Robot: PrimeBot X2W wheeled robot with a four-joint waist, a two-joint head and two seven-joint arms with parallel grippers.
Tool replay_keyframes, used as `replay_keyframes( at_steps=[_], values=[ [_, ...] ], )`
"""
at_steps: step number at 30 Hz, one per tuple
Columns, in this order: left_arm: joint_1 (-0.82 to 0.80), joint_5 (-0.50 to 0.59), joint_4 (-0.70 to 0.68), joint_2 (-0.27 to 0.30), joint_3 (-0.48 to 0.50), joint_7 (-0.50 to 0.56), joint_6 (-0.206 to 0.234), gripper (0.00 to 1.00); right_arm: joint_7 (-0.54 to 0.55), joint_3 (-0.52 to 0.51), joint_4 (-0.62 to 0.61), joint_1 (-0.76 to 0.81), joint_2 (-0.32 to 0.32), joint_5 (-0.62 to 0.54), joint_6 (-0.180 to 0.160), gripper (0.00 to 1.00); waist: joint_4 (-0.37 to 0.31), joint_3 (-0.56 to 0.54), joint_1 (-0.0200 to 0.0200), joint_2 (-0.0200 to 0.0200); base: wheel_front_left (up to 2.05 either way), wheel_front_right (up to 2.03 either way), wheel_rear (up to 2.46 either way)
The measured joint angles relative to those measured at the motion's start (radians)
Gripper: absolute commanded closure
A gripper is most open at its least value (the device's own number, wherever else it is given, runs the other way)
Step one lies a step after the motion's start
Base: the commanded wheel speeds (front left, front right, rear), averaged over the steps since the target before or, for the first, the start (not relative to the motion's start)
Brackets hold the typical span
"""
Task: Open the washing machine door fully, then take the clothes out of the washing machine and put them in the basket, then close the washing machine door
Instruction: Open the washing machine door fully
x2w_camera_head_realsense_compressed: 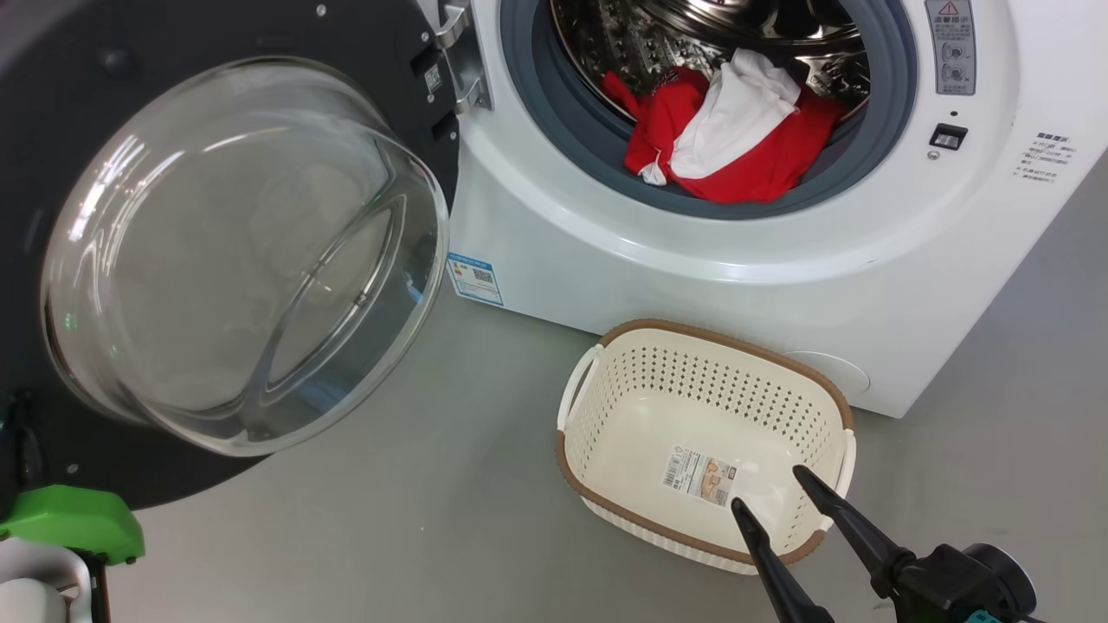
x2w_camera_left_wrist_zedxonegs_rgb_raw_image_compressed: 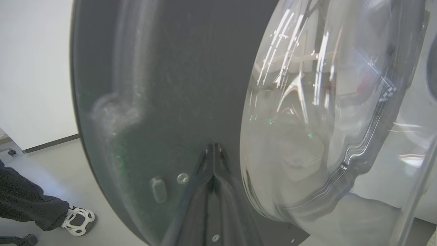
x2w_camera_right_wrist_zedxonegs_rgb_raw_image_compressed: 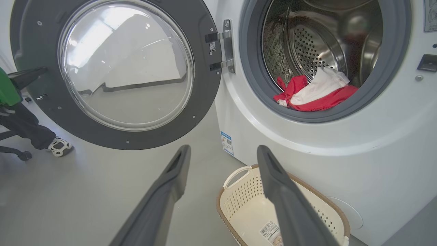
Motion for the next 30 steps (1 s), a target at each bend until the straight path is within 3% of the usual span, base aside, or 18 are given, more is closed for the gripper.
replay_keyframes(
  at_steps=[18, 23, 30],
  values=[
    [-0.021, -0.007, 0.056, 0.003, 0.023, -0.026, -0.017, 1.00, -0.001, 0.003, 0.005, 0.000, 0.002, 0.001, 0.000, 0.00, -0.014, -0.012, 0.0000, 0.0000, 0.00, 0.00, 0.00],
    [-0.017, -0.007, 0.031, -0.003, 0.026, -0.026, -0.016, 0.00, -0.007, 0.003, 0.009, -0.001, 0.006, 0.001, 0.000, 0.00, -0.017, -0.012, 0.0000, 0.0000, 0.00, 0.00, 0.00],
    [0.023, -0.009, -0.059, -0.009, 0.040, -0.026, -0.005, 0.00, -0.020, 0.002, 0.021, -0.004, 0.012, 0.001, 0.000, 0.00, -0.025, -0.012, 0.0000, 0.0000, 0.00, 0.00, 0.00]
  ],
)
